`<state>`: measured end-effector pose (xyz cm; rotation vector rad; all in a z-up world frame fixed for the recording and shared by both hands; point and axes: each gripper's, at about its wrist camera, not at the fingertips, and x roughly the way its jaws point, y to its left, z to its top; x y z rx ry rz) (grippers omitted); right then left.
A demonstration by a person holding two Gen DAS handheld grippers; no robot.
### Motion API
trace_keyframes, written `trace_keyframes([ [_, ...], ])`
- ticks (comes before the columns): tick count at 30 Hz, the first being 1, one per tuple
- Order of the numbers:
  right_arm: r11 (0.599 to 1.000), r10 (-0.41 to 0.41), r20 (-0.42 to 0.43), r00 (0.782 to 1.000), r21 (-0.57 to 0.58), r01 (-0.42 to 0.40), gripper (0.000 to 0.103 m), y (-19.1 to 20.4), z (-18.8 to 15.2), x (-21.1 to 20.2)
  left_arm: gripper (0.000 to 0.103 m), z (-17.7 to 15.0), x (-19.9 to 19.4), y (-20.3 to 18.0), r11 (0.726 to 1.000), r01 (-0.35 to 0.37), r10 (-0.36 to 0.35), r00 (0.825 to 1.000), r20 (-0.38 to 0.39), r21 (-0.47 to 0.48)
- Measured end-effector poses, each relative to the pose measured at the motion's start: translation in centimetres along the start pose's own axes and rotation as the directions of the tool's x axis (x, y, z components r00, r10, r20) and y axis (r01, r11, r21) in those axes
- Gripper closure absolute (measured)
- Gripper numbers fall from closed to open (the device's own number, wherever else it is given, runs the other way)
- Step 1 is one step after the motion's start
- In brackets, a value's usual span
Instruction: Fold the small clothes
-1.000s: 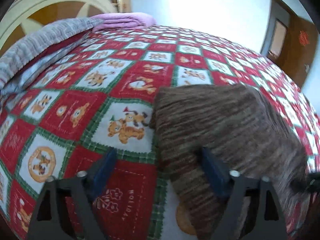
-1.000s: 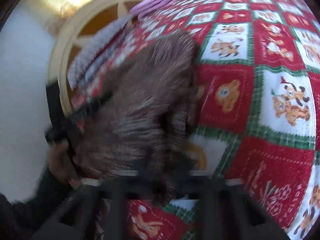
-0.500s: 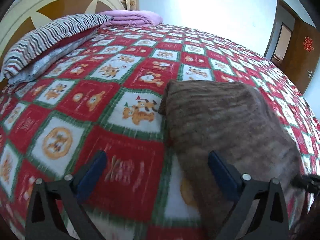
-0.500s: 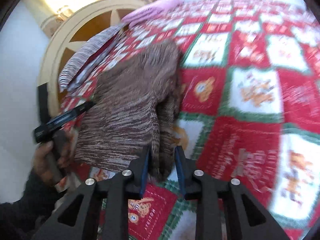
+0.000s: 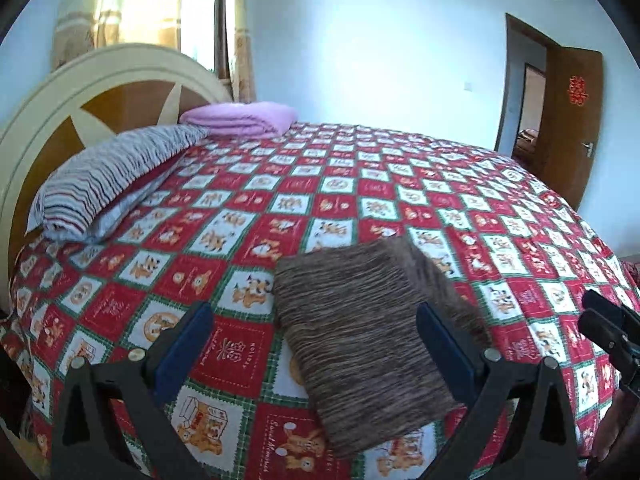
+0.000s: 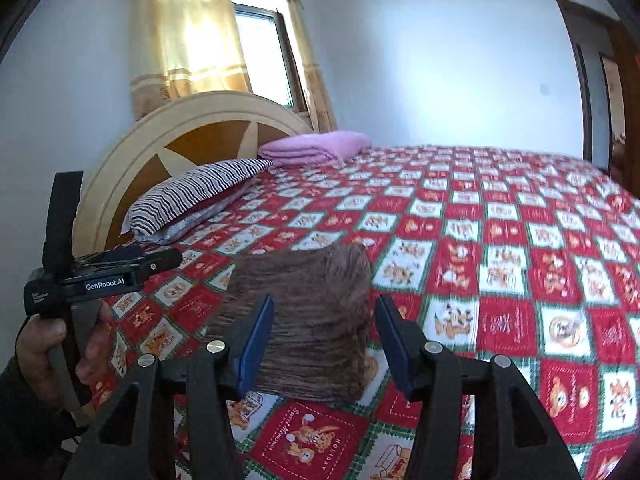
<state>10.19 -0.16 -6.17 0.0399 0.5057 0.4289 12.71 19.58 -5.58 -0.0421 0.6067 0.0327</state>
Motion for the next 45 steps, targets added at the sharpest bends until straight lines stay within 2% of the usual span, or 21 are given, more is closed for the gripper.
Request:
trace_keyframes([
  [7,1.0,0.011,-0.007,1.0,0.012,-0.011,0.049,0.4,0.0,-0.4,0.0,0.2,-1.3,-0.5,1.0,-0.004,0.003,1.0,0.02,0.02],
  [45,0.999,0.023,-0.035,0.999,0.027,-0.022,0.049,1.1,-0.7,0.3,0.0,-0.1,-1.6,-0.2,1.0,-0.006,0.006,1.0,0.021,0.015],
])
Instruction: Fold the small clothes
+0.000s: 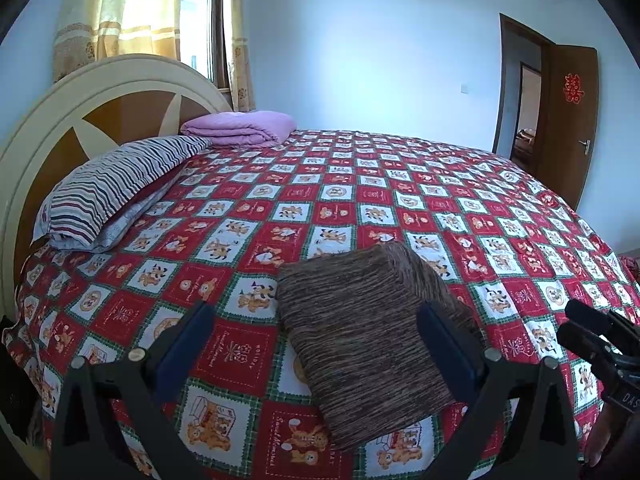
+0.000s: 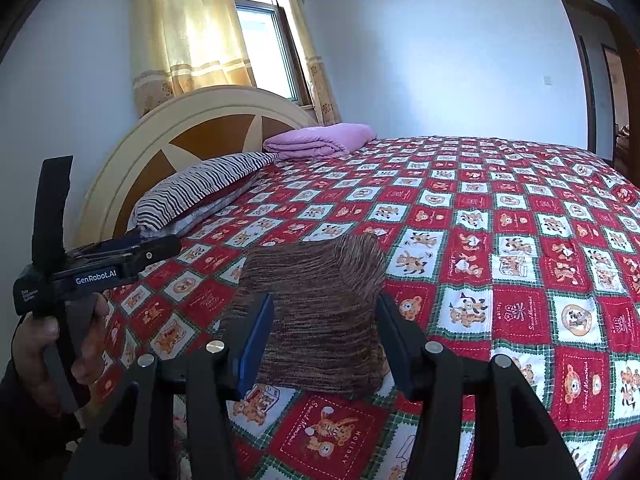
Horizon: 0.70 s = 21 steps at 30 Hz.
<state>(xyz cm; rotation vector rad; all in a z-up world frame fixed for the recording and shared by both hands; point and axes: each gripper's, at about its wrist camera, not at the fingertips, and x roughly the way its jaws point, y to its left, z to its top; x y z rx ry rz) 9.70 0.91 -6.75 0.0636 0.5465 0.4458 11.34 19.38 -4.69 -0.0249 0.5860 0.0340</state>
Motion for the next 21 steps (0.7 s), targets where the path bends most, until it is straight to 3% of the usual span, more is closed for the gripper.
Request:
trace_keyframes([
  [21,1.0,0.003,-0.003,1.0,-0.004,-0.003,0.049,0.36,-0.37,0.24,0.0,-0.4,0.45,-0.15,1.0,-0.008,0.008,1.0,-0.012,0.023],
])
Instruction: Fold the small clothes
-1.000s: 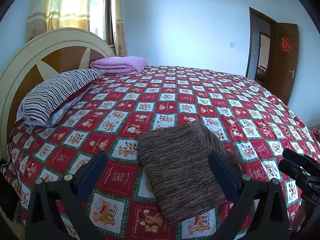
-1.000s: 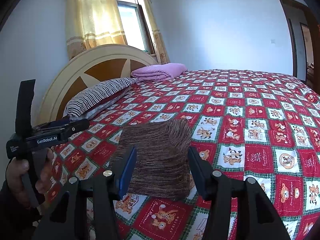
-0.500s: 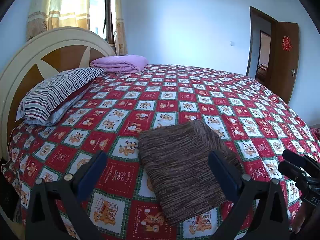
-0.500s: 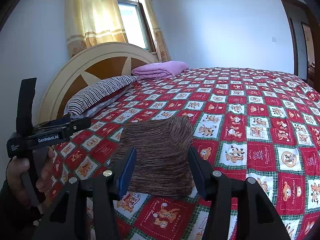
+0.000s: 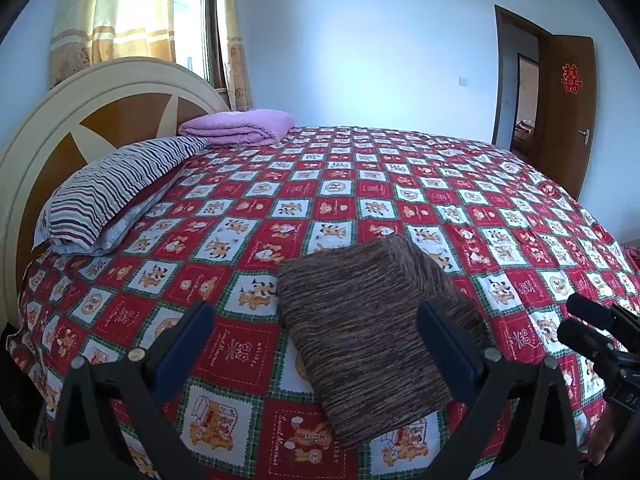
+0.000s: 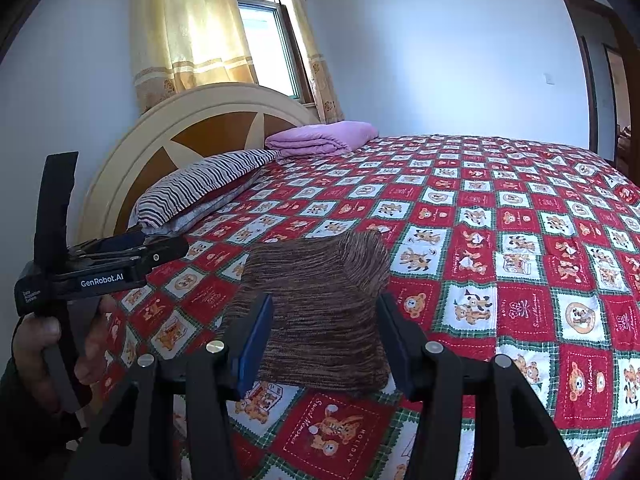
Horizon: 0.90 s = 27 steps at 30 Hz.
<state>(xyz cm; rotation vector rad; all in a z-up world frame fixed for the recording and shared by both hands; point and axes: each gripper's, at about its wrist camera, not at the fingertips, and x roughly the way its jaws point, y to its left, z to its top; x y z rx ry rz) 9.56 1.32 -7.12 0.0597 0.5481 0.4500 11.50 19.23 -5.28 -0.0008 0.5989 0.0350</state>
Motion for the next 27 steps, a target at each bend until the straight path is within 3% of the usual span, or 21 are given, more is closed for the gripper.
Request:
trace_keyframes([
  [27,0.999,-0.005,0.022,1.0,-0.042,0.006,0.049,0.84,-0.21,-0.35,0.0,0.05,0.11,0.91,1.0,-0.012,0.012,1.0,0.018,-0.002],
])
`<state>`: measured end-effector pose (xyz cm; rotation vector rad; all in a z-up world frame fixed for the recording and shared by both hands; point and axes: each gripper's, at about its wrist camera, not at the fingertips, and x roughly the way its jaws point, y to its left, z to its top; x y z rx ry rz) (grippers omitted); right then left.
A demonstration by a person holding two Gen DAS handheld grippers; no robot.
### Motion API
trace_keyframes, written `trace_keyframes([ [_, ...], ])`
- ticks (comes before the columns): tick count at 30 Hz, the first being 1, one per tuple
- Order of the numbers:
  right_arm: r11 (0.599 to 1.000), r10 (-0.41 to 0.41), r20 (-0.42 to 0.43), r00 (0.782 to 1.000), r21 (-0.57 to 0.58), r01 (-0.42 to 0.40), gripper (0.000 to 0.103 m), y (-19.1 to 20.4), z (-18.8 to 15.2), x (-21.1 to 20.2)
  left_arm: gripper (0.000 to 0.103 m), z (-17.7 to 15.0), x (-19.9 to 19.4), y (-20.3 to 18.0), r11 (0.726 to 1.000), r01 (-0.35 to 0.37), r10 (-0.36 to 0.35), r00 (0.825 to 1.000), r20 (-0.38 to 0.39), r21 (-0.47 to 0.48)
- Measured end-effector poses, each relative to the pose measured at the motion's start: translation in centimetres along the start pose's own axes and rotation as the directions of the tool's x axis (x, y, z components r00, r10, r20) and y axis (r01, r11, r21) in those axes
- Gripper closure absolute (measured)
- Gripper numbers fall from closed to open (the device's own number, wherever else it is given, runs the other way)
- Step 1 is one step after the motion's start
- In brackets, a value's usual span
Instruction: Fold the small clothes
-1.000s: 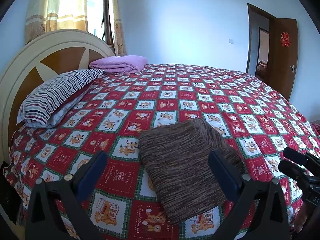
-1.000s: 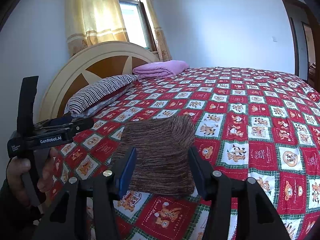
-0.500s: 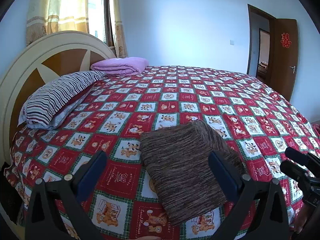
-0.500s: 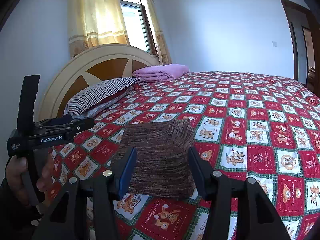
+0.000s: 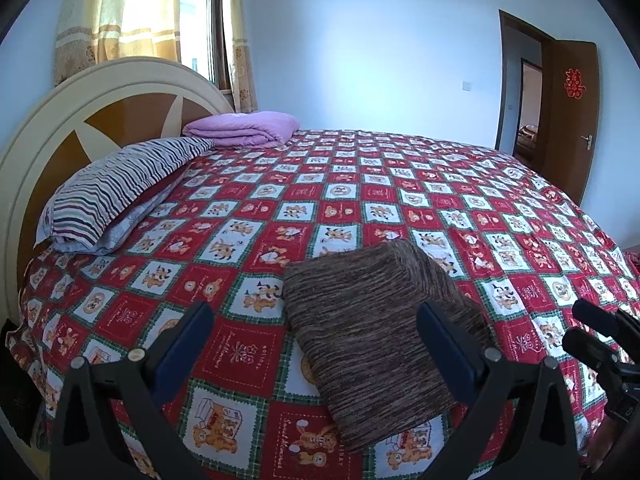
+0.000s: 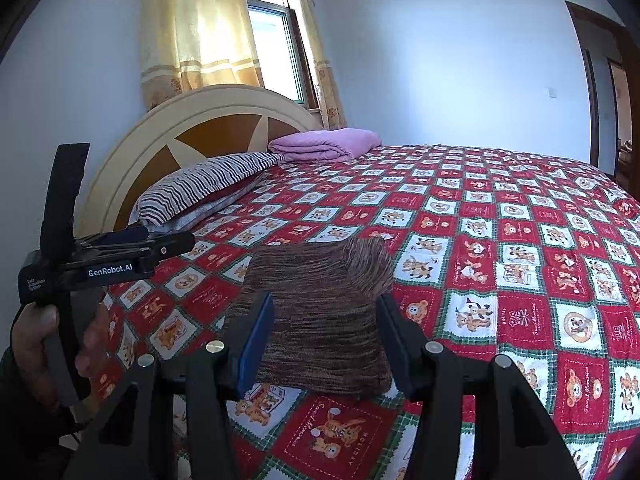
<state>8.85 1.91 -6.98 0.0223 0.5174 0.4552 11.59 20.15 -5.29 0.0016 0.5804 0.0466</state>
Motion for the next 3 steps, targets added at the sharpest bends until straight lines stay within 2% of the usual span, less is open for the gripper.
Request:
trace_keyframes([
  [3,1.0,0.001,-0.004,1.0,0.001,-0.001,0.049,0.0,-0.05,0.13,0.0,0.02,0.09,-0.02,1.0,0.001,-0.001,1.0,-0.001,0.001],
])
